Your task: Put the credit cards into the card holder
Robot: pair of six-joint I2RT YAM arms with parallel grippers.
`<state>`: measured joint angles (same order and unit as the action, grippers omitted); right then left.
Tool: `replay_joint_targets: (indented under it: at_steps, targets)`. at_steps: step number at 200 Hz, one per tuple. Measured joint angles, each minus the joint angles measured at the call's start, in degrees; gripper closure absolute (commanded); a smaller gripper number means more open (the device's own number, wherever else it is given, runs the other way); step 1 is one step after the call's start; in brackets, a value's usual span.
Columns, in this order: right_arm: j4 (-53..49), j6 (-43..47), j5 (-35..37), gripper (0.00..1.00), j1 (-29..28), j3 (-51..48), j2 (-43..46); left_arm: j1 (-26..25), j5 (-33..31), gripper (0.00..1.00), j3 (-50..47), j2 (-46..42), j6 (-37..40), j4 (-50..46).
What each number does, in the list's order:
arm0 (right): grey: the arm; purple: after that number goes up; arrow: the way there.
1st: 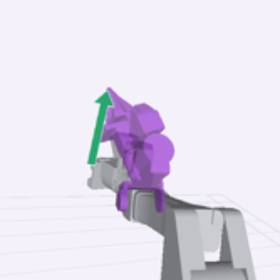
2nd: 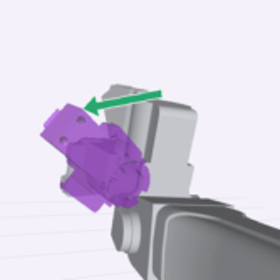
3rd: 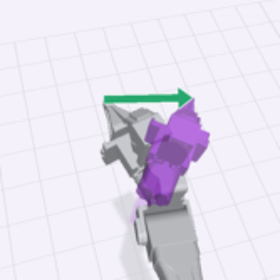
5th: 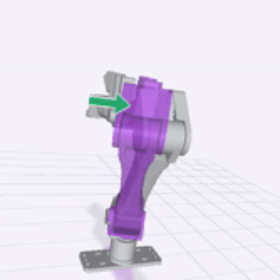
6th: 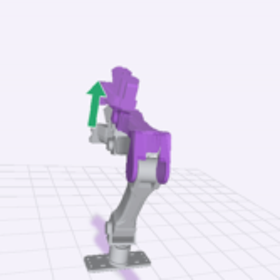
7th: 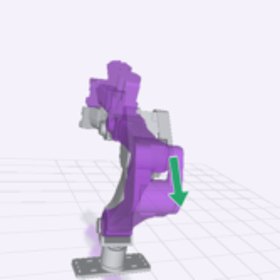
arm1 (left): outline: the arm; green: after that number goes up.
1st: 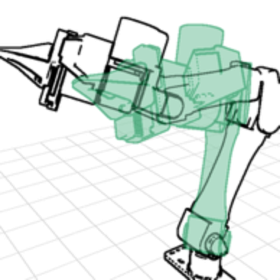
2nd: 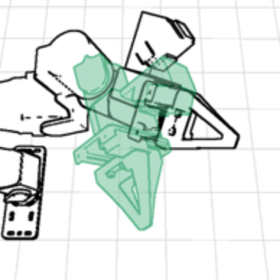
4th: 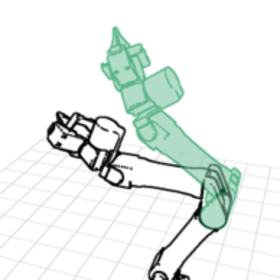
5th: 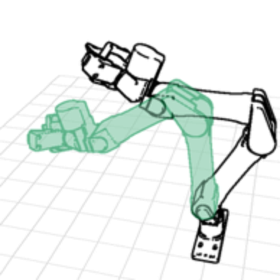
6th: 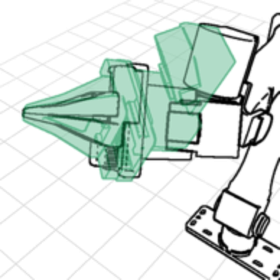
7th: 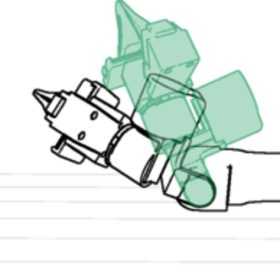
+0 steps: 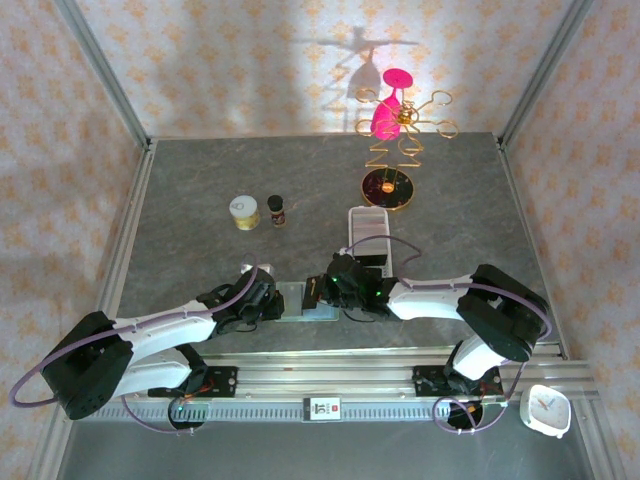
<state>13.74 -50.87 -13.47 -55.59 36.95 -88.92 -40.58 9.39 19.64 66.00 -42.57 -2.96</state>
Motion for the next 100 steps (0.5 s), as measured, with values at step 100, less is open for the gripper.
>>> replay_joint_targets:
  at_steps: [100]
  targets:
    - [0.13,1.01,-3.26,1.0,0.0,-0.11,-0.07,-0.22,-0.07,0.87,0.0,0.0,0.0,0.02]
